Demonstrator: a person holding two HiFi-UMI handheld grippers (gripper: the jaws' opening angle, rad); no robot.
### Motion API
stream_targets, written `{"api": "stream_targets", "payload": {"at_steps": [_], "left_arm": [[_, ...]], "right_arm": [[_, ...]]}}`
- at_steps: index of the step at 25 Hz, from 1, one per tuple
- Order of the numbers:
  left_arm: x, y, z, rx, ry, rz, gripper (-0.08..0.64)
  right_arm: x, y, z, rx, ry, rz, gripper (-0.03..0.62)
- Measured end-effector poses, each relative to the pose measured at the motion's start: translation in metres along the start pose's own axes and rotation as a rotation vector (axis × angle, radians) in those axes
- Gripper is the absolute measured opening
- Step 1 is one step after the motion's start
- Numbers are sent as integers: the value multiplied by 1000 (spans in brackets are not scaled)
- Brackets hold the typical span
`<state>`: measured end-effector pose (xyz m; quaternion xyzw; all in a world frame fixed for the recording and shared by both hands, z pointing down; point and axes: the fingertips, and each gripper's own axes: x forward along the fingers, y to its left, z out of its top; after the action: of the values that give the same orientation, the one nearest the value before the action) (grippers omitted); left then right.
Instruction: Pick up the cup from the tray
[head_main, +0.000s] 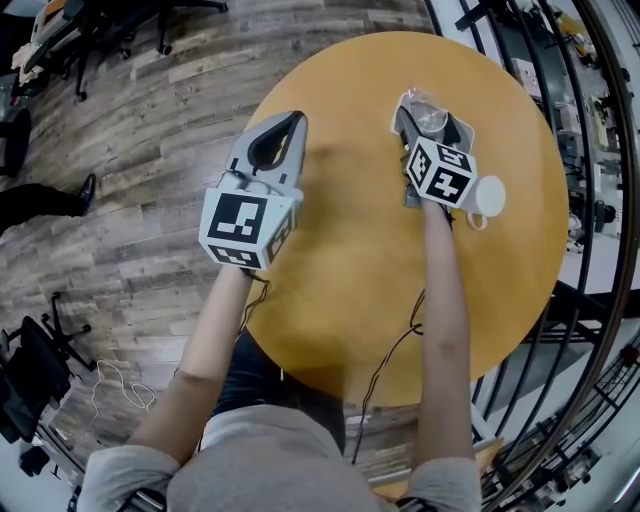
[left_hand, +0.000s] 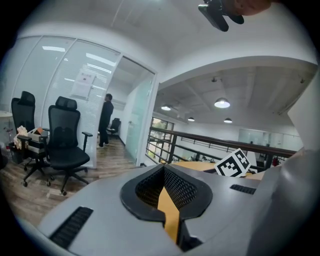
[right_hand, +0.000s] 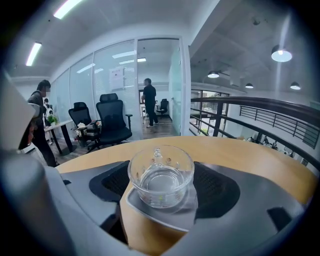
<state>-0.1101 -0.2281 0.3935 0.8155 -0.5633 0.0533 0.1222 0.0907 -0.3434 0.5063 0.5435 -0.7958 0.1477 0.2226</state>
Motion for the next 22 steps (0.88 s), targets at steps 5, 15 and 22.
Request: {"api": "stream_targets", "payload": {"at_steps": [5,15,22], "left_arm": [[3,3,-4,-3,7,7,6],[5,-10,-8,8,3,-11,6],[3,-14,1,18,-4,-16,6]], "right_arm": [[1,-1,-1,4,-4,-1,337],[-5,4,-12,-1,-19,-4,337],[-22,5,-3,26,-38,17,339]]}}
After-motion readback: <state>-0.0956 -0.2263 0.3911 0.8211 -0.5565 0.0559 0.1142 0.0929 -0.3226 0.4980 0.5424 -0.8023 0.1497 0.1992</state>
